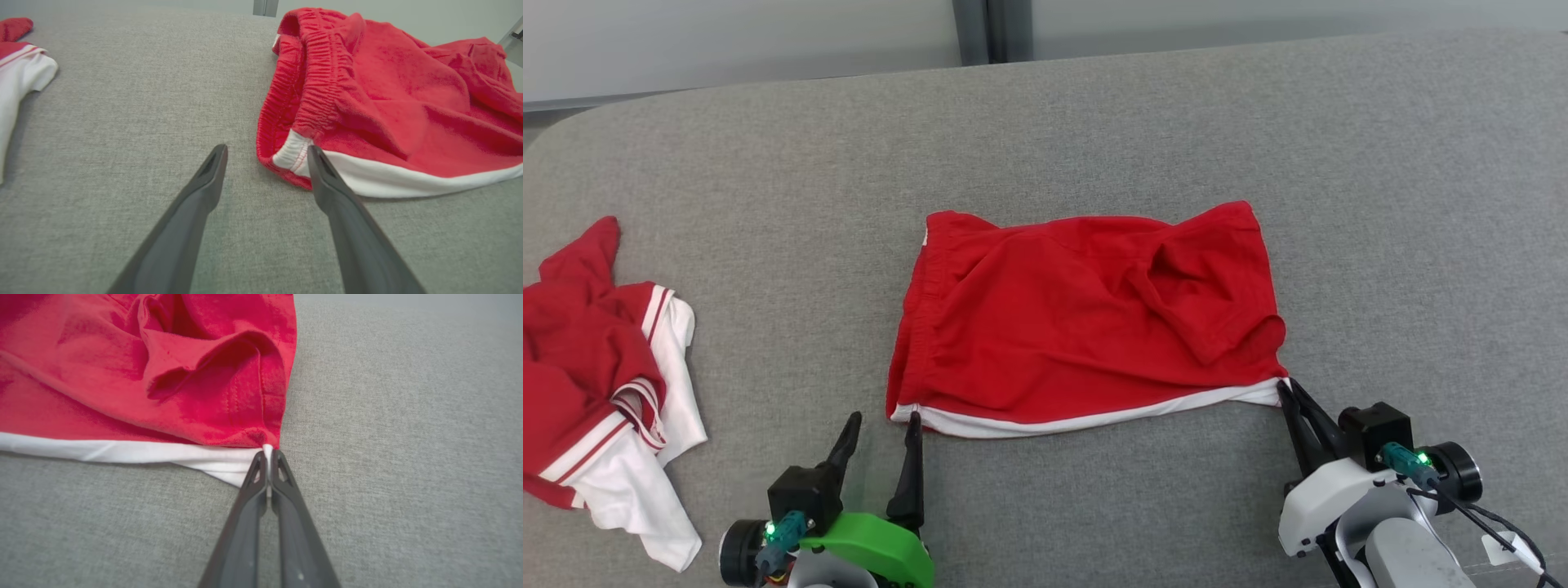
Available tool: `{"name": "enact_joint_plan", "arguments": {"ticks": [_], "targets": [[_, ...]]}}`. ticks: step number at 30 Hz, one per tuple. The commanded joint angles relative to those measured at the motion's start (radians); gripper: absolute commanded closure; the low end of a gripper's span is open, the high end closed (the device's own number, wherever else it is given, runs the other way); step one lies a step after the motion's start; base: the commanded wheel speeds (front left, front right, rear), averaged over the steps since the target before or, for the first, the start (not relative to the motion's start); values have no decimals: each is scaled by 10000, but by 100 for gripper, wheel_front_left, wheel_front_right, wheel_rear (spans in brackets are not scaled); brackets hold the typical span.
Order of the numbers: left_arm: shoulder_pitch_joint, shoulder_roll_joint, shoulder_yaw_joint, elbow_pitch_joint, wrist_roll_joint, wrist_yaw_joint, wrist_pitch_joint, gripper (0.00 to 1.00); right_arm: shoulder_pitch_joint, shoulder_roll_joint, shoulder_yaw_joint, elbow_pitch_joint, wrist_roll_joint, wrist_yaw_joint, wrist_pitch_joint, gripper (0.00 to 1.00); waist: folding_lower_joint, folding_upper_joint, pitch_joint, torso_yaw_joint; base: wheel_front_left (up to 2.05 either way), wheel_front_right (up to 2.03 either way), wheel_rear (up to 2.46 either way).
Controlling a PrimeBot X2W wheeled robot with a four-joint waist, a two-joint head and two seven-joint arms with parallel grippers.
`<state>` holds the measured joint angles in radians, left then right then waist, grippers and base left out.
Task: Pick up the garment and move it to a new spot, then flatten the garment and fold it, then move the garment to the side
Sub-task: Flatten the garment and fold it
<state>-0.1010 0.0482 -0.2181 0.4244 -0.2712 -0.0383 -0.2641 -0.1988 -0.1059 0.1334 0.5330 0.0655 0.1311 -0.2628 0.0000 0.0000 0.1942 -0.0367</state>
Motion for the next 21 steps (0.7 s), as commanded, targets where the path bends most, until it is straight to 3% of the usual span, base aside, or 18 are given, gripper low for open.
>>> {"name": "enact_joint_plan", "arguments": {"ticks": [1, 9, 10, 11, 21], "targets": [[-195, 46, -69, 74, -160, -126, -5, 0, -83, -15, -15, -87, -45, -8, -29, 100, 0, 0, 113, -162, 0, 0, 0], [-447, 46, -246, 281, -127, -437, -5, 0, -186, 104, 47, -258, 6, -8, -29, 100, 0, 0, 310, -435, 0, 0, 0], [-466, 46, -232, 299, -93, -436, -5, 86, -194, 119, 51, -275, 13, -8, -29, 100, 0, 0, 331, -454, 0, 0, 0], [-487, 46, -215, 305, -48, -412, -5, 100, -212, 127, 51, -296, 21, -8, -29, 100, 0, 0, 343, -464, 0, 0, 0], [-155, 48, 375, -669, 48, -553, -7, 100, -391, 309, -263, -1404, 498, -8, -29, 100, 0, 0, -467, -351, 0, 0, 0]]}}
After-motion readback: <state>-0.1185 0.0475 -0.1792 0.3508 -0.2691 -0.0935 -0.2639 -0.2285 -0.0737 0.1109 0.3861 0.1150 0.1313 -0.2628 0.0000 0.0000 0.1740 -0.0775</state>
